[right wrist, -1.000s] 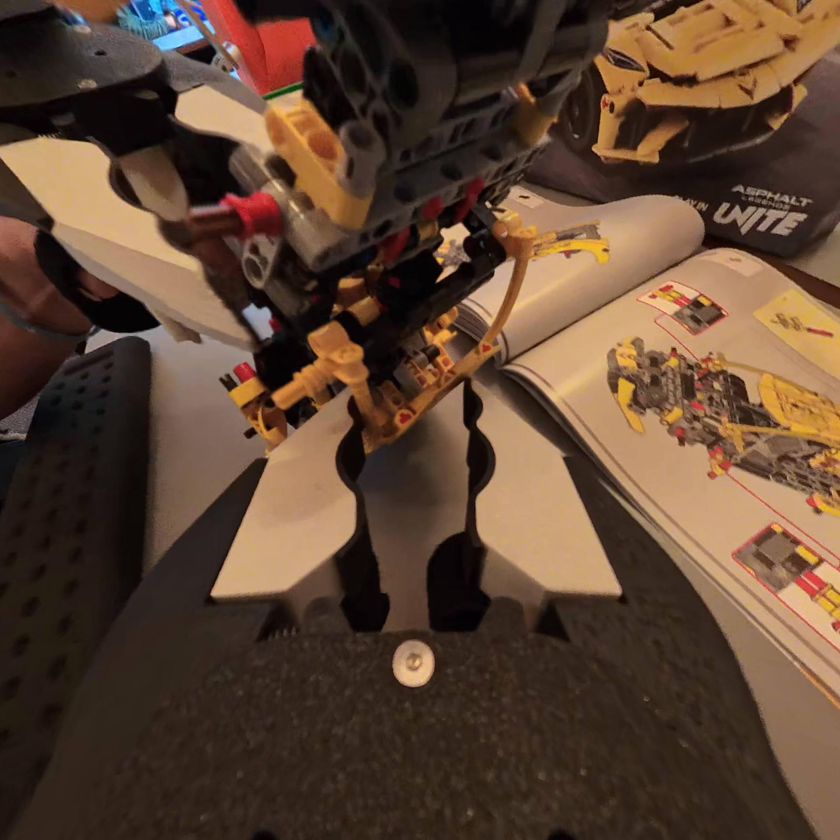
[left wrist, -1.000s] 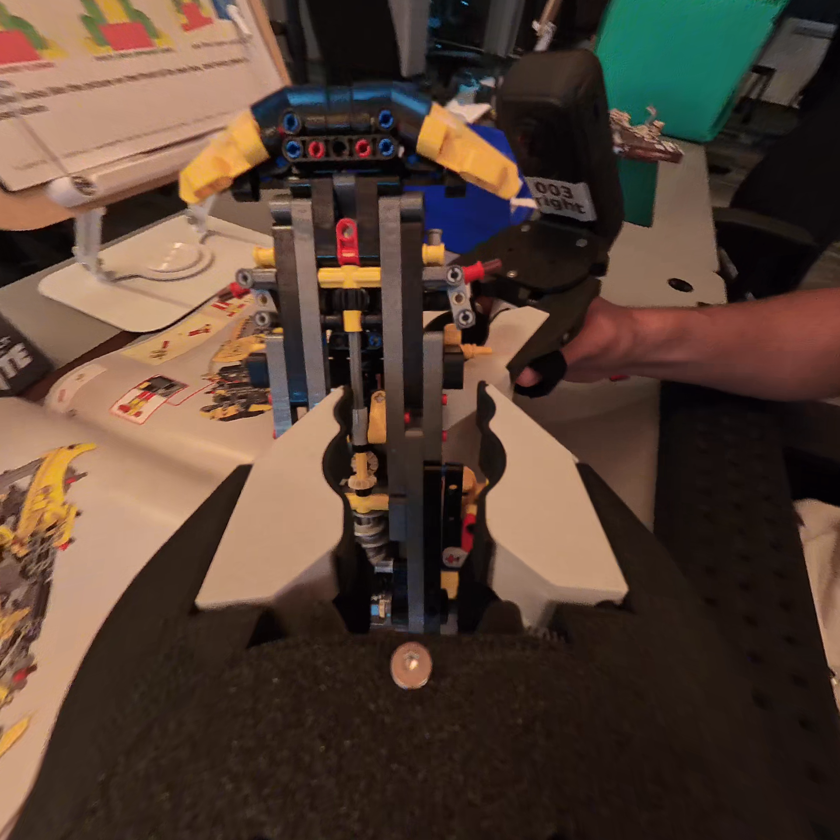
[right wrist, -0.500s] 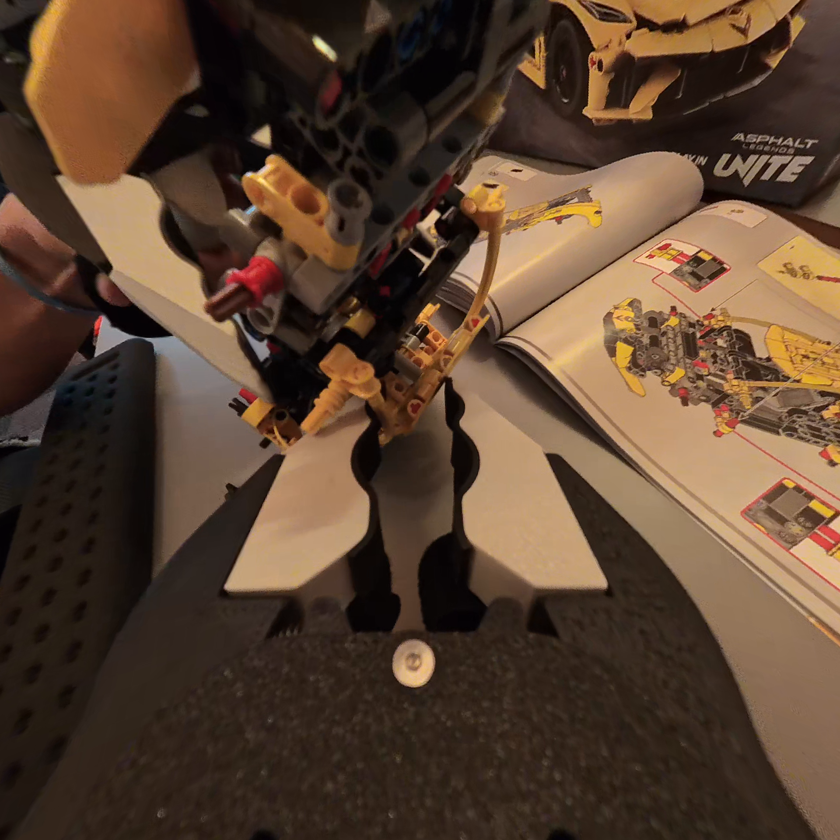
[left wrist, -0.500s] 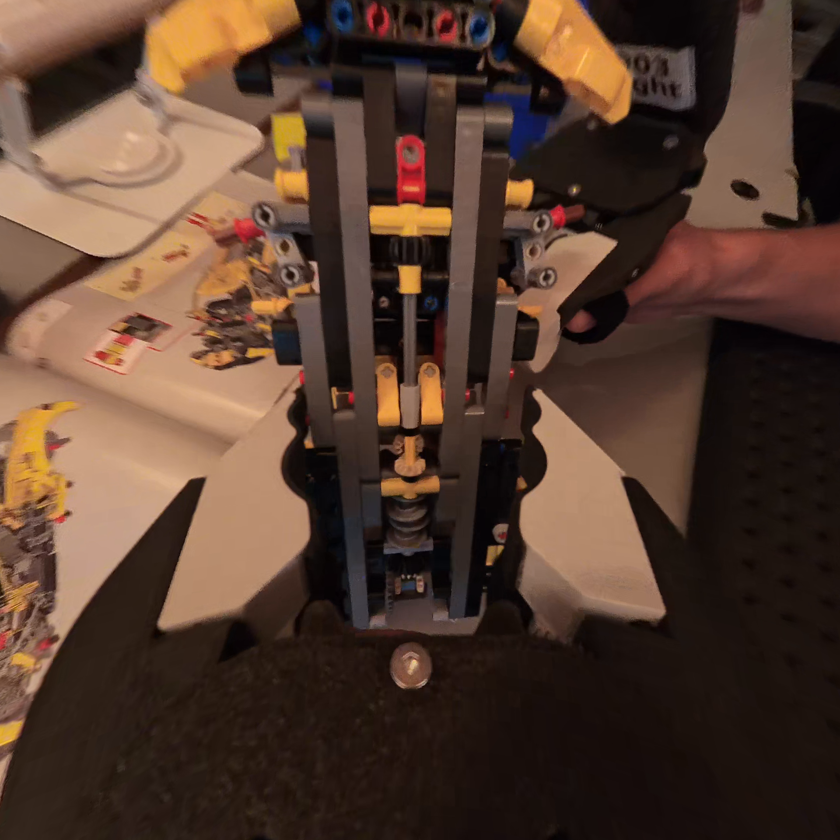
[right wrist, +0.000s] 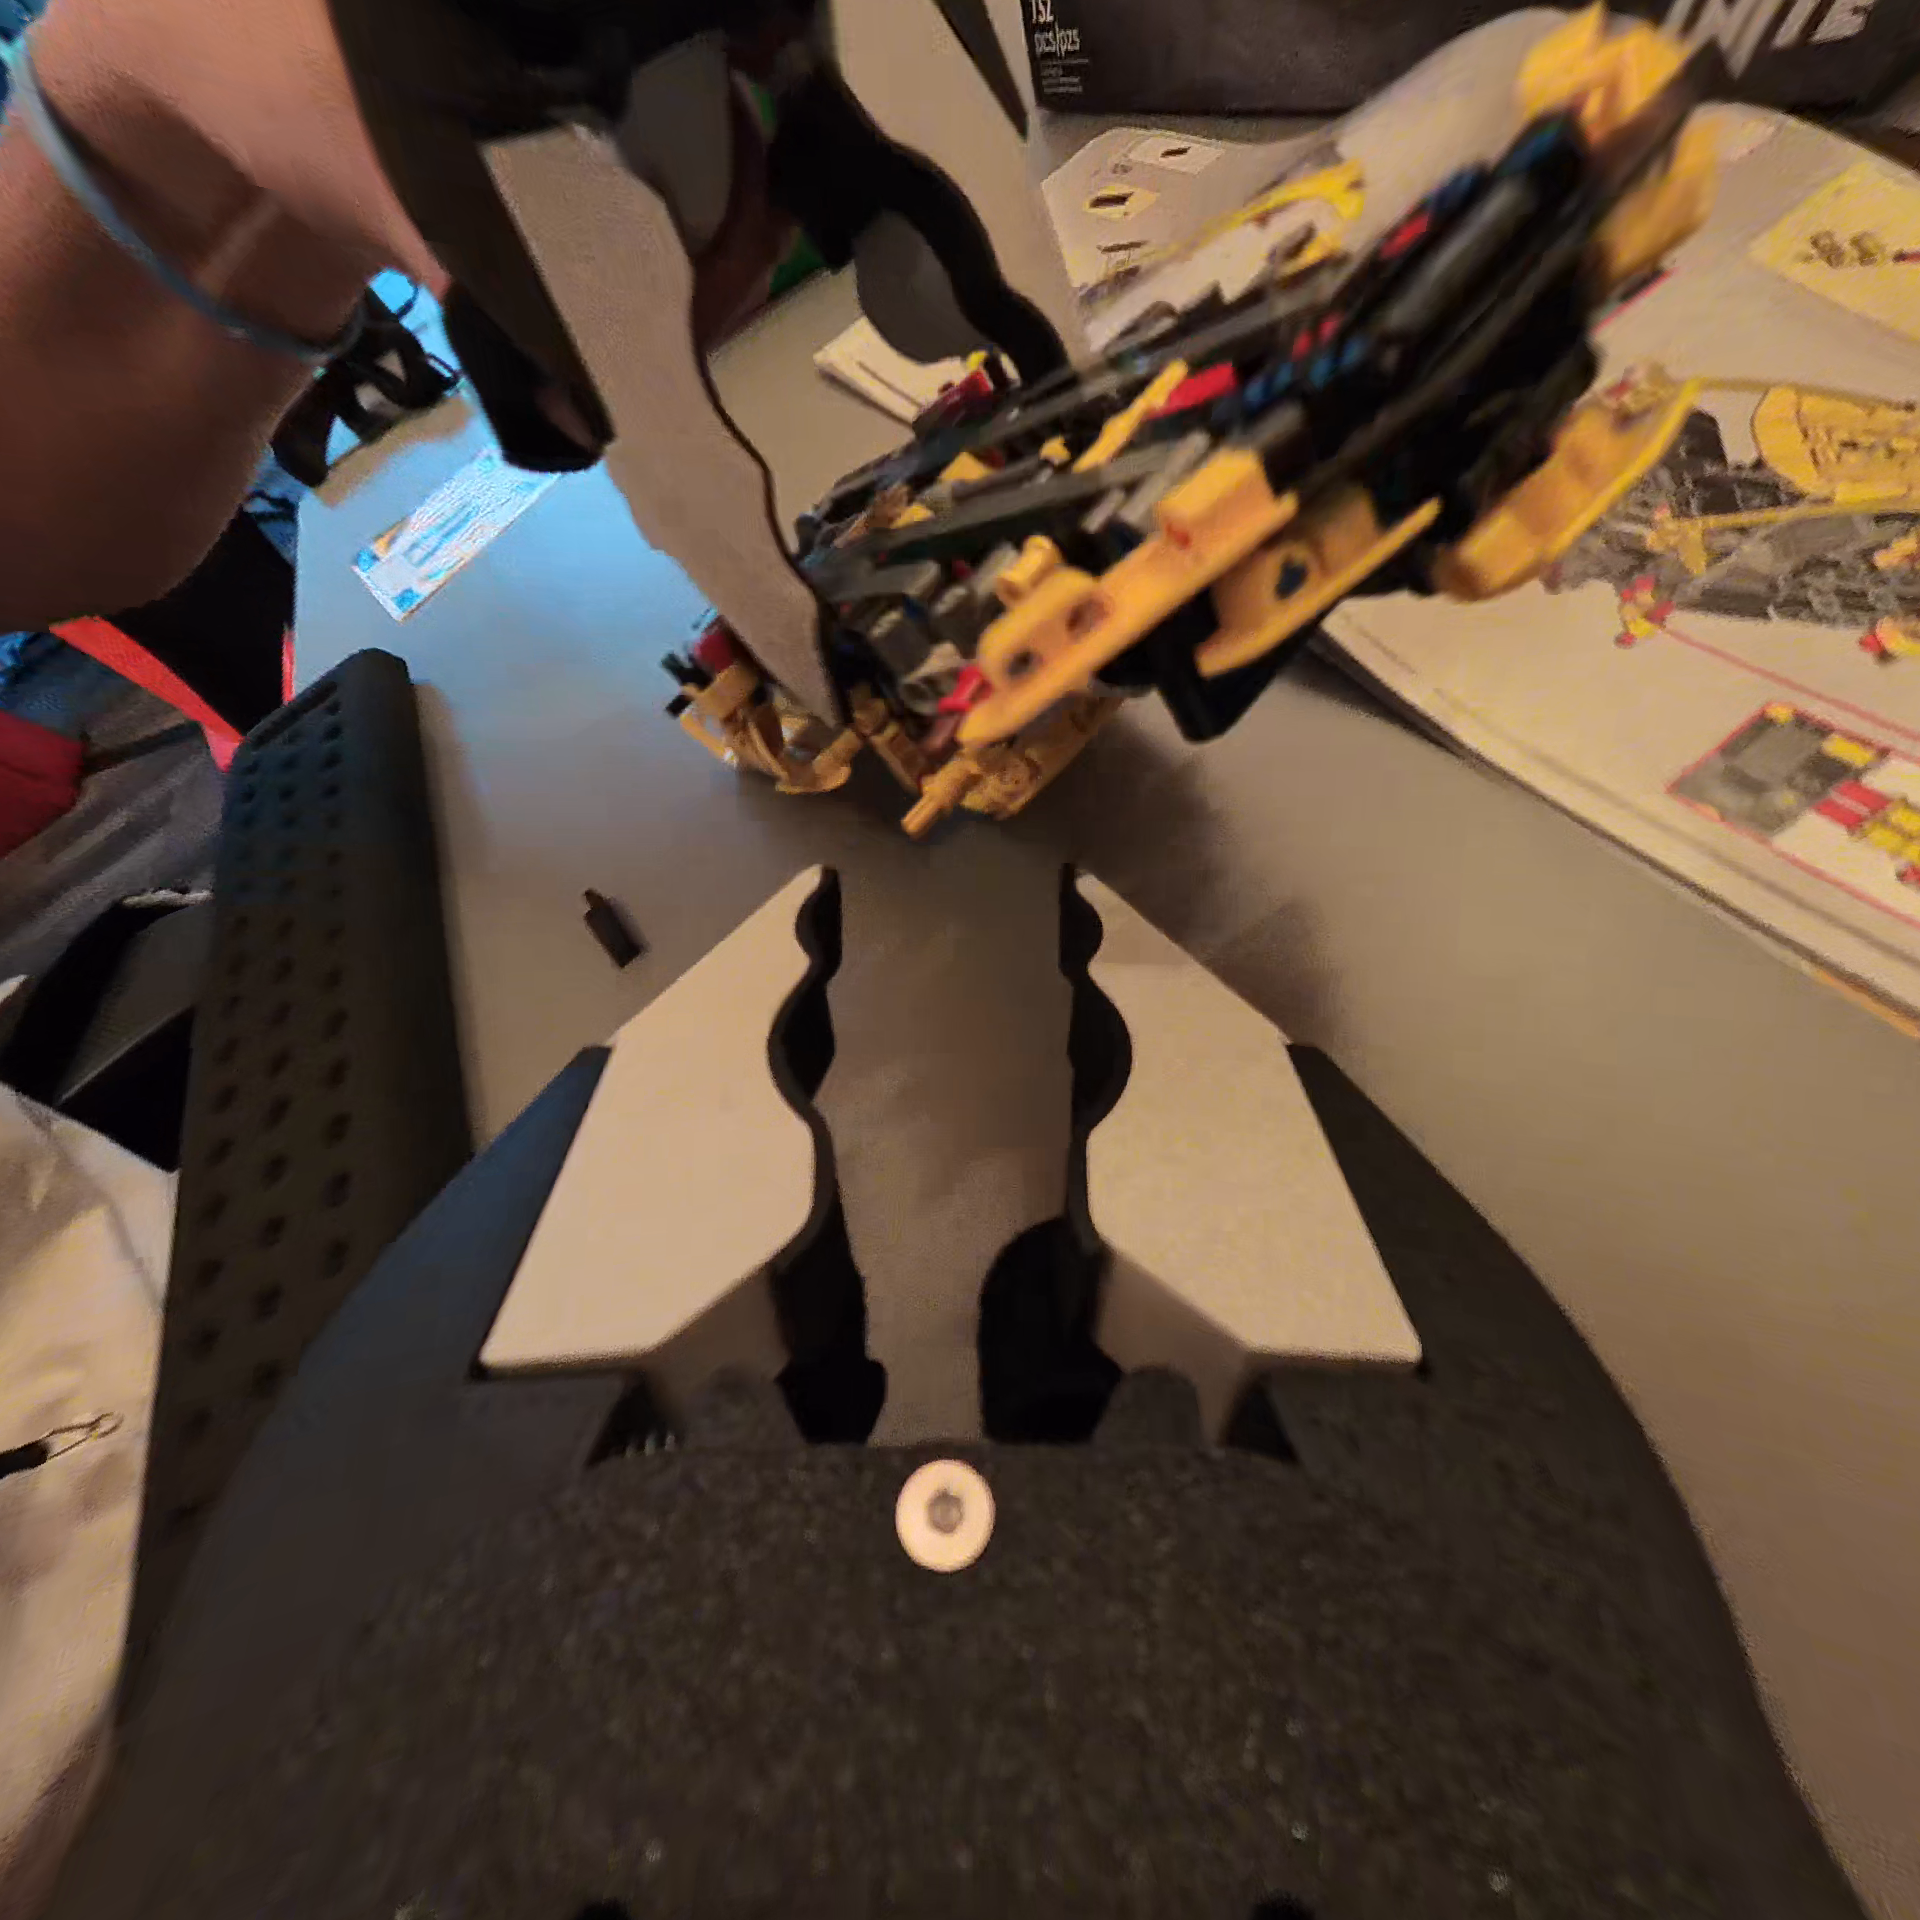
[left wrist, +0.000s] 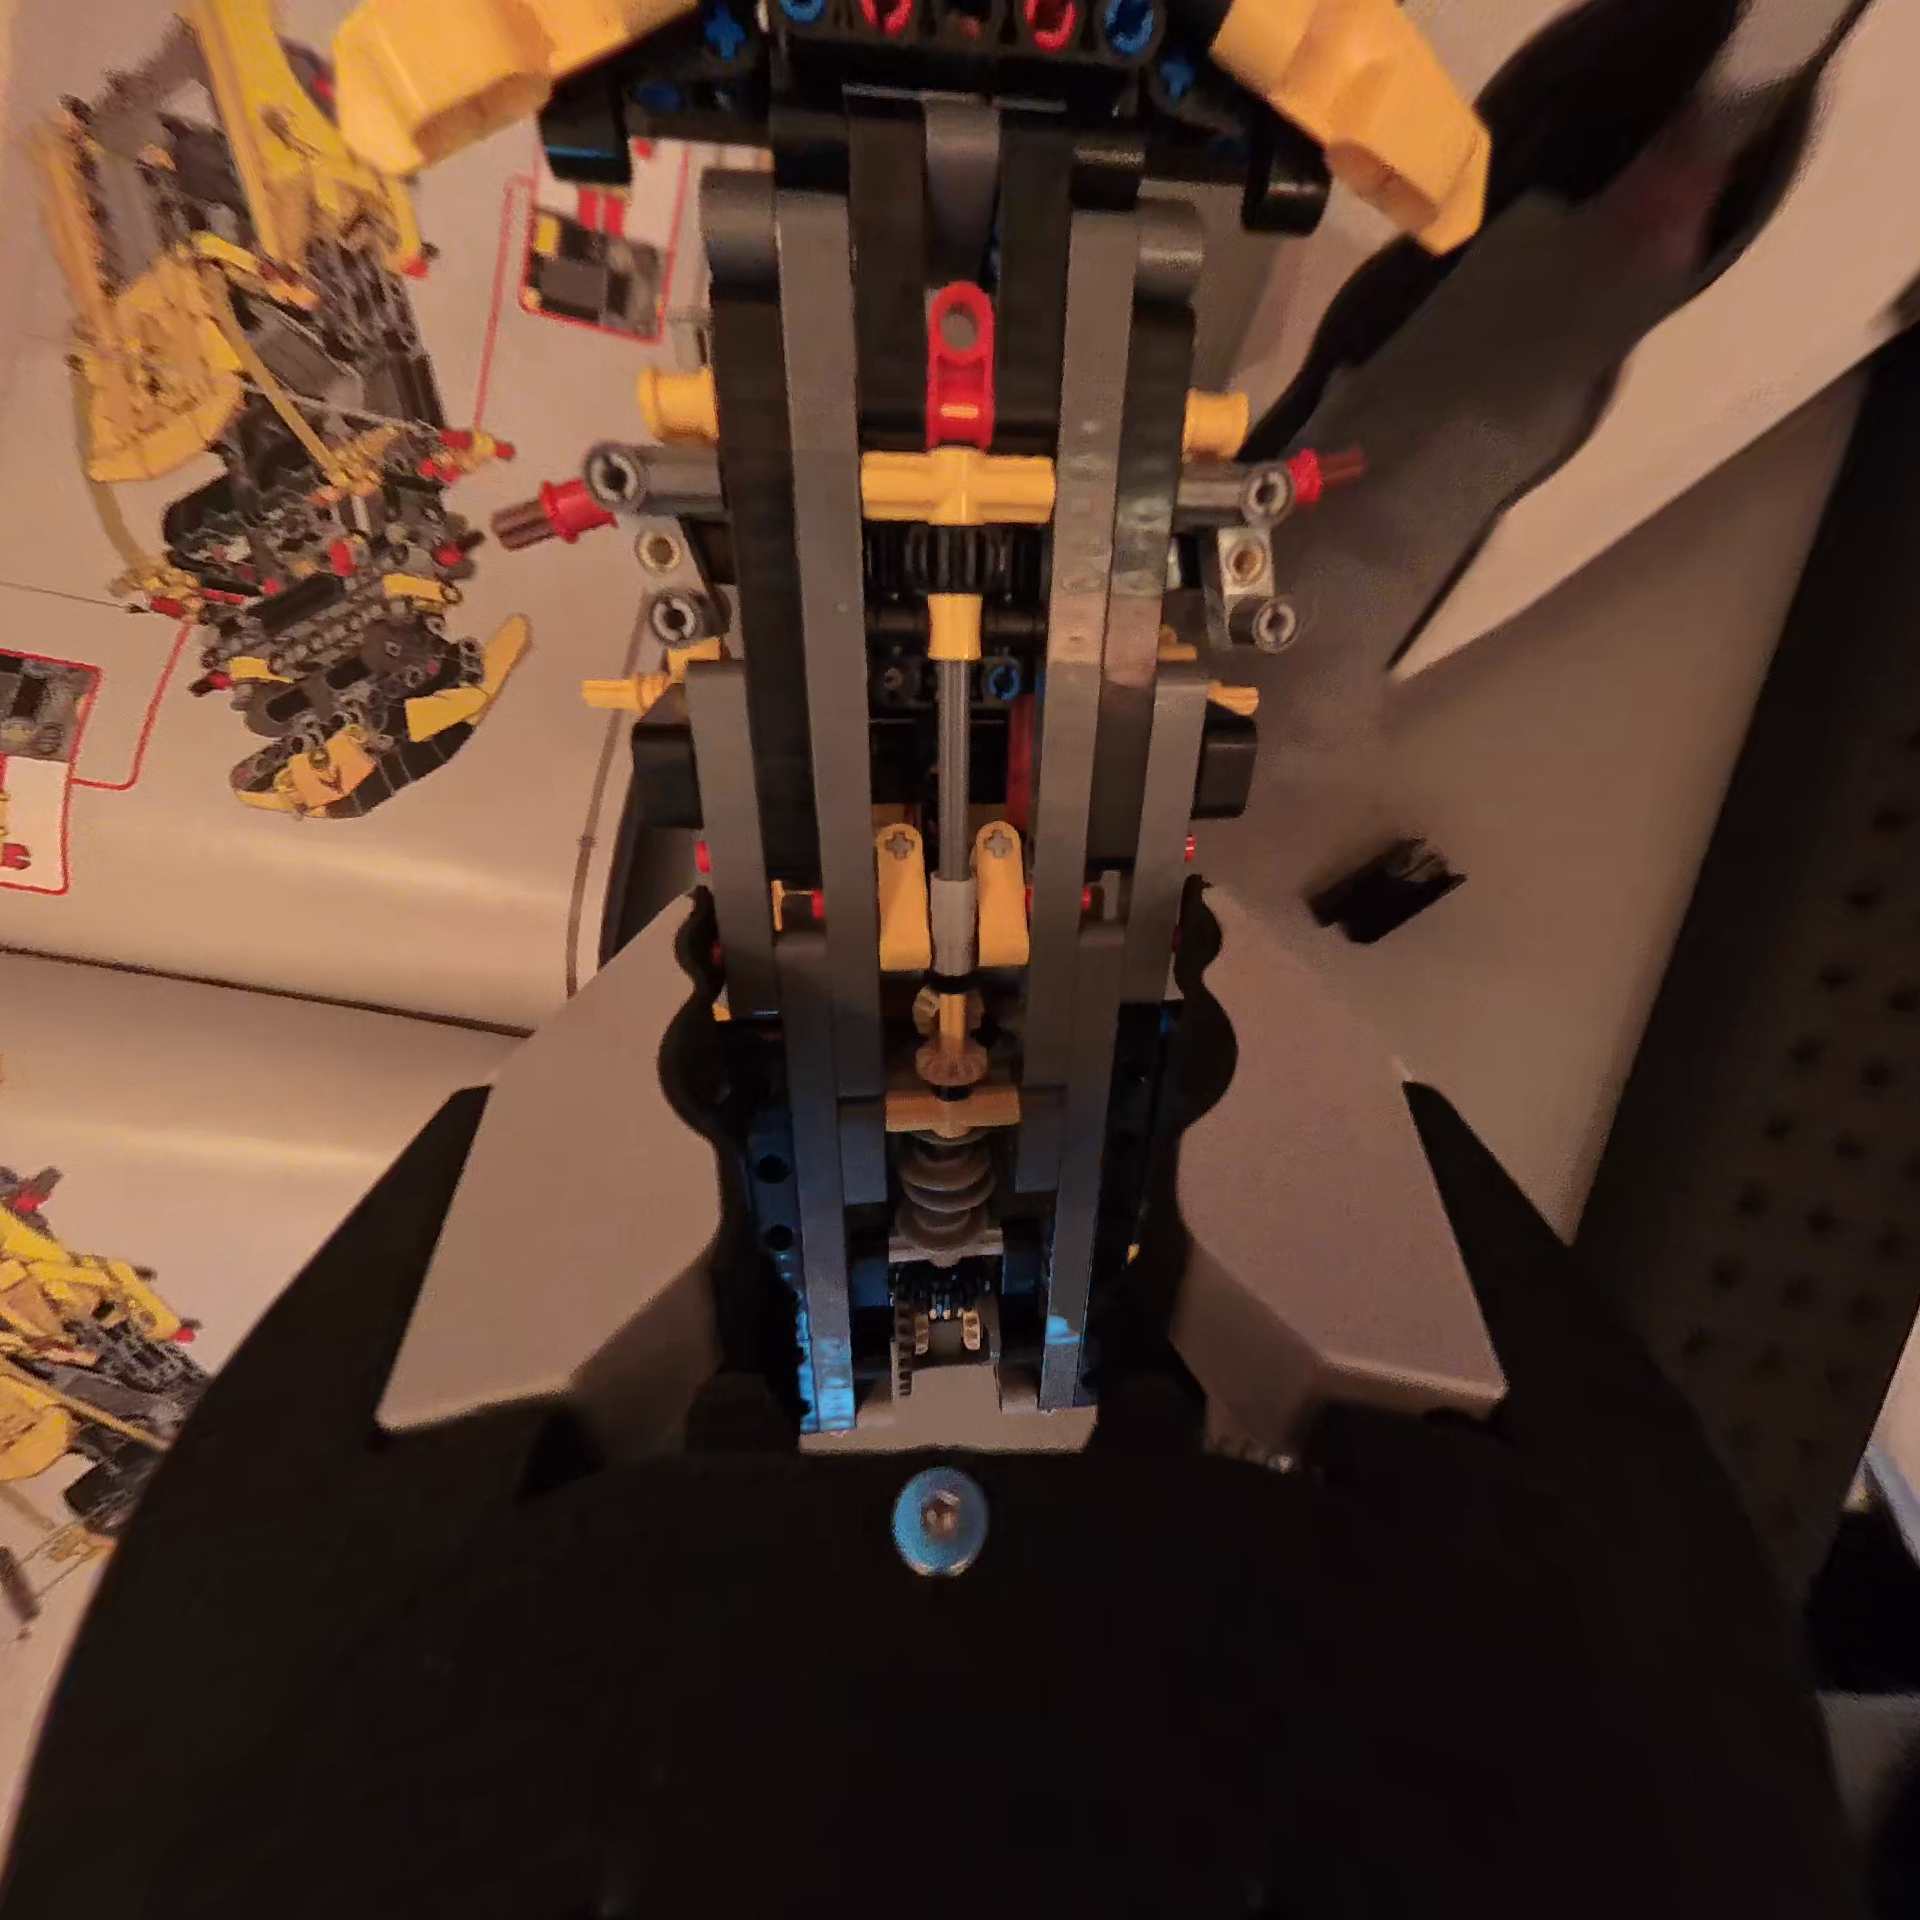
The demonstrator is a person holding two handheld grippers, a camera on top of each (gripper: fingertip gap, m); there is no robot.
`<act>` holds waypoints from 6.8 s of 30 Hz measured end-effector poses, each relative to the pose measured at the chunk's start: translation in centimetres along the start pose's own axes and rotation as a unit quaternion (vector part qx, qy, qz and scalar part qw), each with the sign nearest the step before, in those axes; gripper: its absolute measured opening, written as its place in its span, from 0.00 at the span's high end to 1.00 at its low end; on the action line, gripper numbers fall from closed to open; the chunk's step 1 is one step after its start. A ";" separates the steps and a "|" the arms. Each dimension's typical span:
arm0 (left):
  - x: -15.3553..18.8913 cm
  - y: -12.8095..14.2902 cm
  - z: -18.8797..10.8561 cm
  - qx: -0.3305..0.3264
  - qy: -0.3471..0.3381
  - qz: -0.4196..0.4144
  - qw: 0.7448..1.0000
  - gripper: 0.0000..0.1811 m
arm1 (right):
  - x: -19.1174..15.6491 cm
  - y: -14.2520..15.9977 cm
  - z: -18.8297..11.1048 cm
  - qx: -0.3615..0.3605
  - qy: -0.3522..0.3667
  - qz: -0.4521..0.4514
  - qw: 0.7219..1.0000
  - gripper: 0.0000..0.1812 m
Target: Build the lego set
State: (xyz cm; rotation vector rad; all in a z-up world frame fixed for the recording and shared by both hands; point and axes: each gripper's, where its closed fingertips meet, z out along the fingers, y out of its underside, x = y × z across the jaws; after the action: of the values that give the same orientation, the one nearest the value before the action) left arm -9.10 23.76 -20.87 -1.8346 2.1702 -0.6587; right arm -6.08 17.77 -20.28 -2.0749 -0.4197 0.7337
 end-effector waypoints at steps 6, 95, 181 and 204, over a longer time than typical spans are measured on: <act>0.5 0.7 1.6 -0.082 0.021 0.014 0.996 0.51 | -2.0 2.4 -3.7 -0.006 0.001 0.036 0.999 0.80; 10.3 1.5 -6.3 0.235 -0.353 0.158 0.892 0.99 | -9.9 -3.2 1.4 0.196 -0.123 0.073 0.970 0.95; 7.9 0.0 -2.6 0.193 -0.238 0.136 0.942 0.82 | -6.3 -1.3 1.4 0.219 -0.179 0.391 0.876 1.00; 8.3 -0.4 -4.1 0.332 -0.069 -0.061 0.939 0.88 | -4.4 -0.7 0.3 0.061 0.274 -0.219 0.934 1.00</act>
State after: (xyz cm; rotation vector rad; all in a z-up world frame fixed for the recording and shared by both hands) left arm -12.20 16.40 -16.09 -1.5792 1.4868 -1.0881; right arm -9.67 16.02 -18.31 -1.8695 -0.4759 -0.0889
